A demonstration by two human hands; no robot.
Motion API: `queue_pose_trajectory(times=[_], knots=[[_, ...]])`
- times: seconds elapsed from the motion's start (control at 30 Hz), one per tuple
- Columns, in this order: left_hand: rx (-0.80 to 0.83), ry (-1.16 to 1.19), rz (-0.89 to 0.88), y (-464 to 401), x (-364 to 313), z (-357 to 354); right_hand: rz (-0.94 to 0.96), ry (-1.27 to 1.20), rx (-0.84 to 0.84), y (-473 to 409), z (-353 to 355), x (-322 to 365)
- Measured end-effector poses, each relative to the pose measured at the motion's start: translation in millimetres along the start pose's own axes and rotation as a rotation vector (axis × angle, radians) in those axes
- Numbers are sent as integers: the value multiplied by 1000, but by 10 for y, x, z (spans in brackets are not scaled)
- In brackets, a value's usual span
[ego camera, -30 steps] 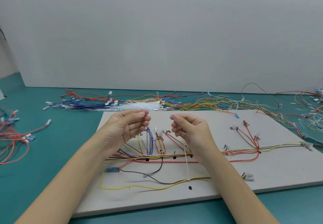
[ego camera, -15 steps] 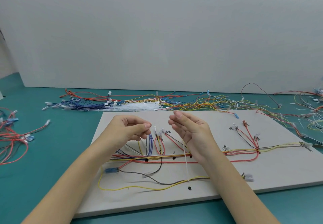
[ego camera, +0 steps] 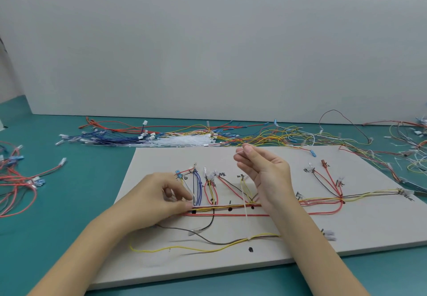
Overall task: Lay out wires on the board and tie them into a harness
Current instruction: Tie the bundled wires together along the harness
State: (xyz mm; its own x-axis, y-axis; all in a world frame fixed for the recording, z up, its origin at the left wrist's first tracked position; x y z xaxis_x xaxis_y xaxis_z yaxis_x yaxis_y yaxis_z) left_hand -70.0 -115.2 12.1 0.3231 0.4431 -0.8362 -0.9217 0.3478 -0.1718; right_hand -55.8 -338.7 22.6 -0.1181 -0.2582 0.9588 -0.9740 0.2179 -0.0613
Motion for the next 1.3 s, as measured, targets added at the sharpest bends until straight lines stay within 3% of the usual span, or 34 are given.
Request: queue_pose_trajectory(times=[0.2, 0.5, 0.63, 0.83, 0.9, 1.13, 1.3], knots=[[95, -161, 40, 57, 34, -64, 10, 56, 4, 31, -27, 1], [47, -81, 16, 46, 22, -52, 7, 71, 30, 28, -49, -8], [-78, 45, -22, 58, -103, 214, -4, 70, 15, 14, -22, -10], [319, -101, 93, 357, -26, -69, -30, 75, 35, 12, -52, -40], [311, -158, 60, 391, -34, -108, -36, 72, 34, 11, -45, -43], [236, 34, 90, 486, -76, -39, -72, 47, 43, -11, -33, -69], [362, -136, 137, 584, 0, -155, -73, 62, 53, -3, -47, -87]])
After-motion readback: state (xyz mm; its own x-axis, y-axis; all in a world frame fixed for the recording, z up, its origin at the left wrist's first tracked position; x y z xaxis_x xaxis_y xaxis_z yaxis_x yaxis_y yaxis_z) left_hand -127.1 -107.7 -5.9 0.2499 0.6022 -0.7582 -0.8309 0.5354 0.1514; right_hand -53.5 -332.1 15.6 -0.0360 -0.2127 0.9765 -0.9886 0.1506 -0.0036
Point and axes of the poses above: each hand's wrist, its own y-axis away from the middle knuckle, its own z-axis out of the back of the hand, x = y × z, the point moved 10 cm from there along -y, towards the middle knuckle, and after that the axes turned 12 degrees about y, right-handed, at the moved point
